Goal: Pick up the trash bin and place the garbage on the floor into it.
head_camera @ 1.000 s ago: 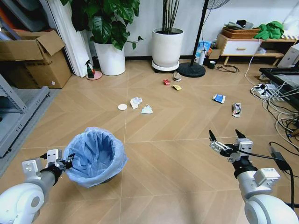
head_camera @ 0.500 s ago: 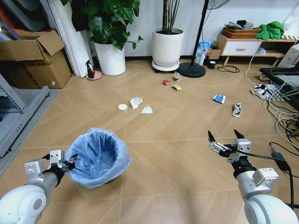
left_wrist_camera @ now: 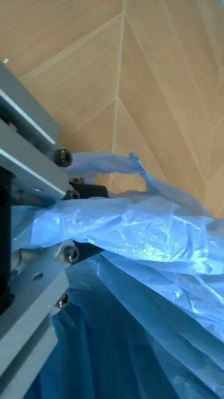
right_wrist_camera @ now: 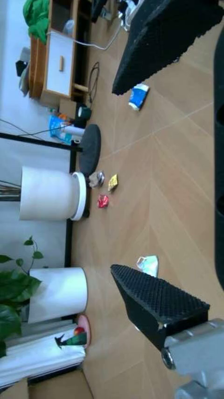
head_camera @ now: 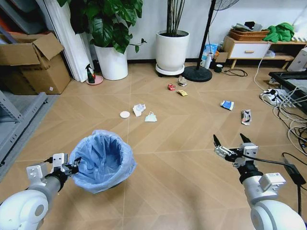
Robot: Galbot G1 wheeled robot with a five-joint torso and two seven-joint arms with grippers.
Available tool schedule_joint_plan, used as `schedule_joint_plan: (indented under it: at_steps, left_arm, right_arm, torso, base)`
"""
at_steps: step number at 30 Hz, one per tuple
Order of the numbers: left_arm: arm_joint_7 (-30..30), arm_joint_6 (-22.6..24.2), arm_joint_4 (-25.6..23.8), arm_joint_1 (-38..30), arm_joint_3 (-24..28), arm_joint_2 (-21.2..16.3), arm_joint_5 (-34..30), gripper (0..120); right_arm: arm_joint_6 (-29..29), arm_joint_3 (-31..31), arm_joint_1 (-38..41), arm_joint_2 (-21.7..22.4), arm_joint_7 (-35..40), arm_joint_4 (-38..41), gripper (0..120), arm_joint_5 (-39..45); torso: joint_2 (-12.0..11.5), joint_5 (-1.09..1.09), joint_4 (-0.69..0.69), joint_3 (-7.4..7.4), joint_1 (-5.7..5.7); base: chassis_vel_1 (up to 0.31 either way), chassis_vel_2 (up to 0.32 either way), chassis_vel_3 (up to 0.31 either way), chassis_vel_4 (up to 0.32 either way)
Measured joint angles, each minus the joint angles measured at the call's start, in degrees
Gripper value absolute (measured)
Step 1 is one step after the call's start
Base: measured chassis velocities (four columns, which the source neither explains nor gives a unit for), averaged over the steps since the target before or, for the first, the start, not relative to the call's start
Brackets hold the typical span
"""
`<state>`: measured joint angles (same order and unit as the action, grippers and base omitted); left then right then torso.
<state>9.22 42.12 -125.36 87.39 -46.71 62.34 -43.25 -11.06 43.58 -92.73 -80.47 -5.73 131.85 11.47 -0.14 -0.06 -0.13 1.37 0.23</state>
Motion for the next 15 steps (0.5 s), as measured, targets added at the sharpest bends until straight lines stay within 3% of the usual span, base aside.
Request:
schedule_joint_plan:
  at_steps: [15]
  left_arm:
    - [-0.57, 0.00, -1.18, 0.33, 0.51, 0.20, 0.64, 0]
  right_arm:
    - [0.12, -0.11, 0.02, -0.20, -0.28, -0.20, 100, -0.19]
  torso:
    - [0.00, 0.01, 0.00, 0.00, 0.00]
  base:
    - [-0.089, 0.176, 0.089, -0.187]
